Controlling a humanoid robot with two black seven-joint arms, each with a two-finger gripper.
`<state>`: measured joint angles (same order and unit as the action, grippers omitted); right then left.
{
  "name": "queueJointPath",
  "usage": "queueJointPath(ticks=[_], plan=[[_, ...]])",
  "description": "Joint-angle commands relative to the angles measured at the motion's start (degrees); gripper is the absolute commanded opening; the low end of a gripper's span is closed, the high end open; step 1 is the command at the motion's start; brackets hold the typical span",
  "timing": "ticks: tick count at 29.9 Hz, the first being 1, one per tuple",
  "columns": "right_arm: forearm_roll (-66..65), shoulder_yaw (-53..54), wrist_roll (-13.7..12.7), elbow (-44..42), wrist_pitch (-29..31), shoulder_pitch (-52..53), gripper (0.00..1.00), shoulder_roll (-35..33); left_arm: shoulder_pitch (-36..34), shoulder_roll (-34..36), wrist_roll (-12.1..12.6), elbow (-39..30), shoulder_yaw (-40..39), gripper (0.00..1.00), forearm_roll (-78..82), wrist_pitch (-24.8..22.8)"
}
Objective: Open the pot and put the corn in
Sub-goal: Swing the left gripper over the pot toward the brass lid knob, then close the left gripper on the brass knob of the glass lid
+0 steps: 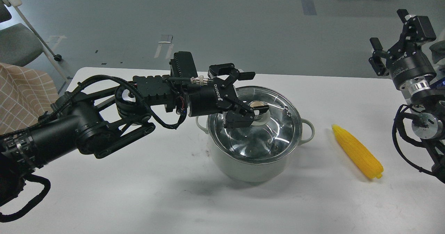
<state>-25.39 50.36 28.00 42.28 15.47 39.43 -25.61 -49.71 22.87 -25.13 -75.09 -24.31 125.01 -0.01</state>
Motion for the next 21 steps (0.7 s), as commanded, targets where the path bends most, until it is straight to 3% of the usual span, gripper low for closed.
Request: queueJointPath(ticks=[1,13,19,21], plan=[[-0.18,0.0,0.0,-0.01,0.0,-0.14,1.0,0.12,0.93,-1.86,0.0,0.74,0.05,0.97,-0.01,-0.25],[-0.27,0.0,0.0,-0.01,0.0,-0.23,1.0,0.65,3.57,-4.5,0.26,4.96,-0.04,0.95,-0.01,-0.25],[-0.27,0.0,0.0,-0.01,0.0,-0.4,1.0,0.65,4.09,-4.5,0.26,5.84,0.05,0.87,-0.01,-0.16],[-0.27,0.0,0.0,-0.01,0.0,-0.4,1.0,0.65,4.27,-4.5,0.26,5.84,0.05,0.78,-0.01,-0.25]])
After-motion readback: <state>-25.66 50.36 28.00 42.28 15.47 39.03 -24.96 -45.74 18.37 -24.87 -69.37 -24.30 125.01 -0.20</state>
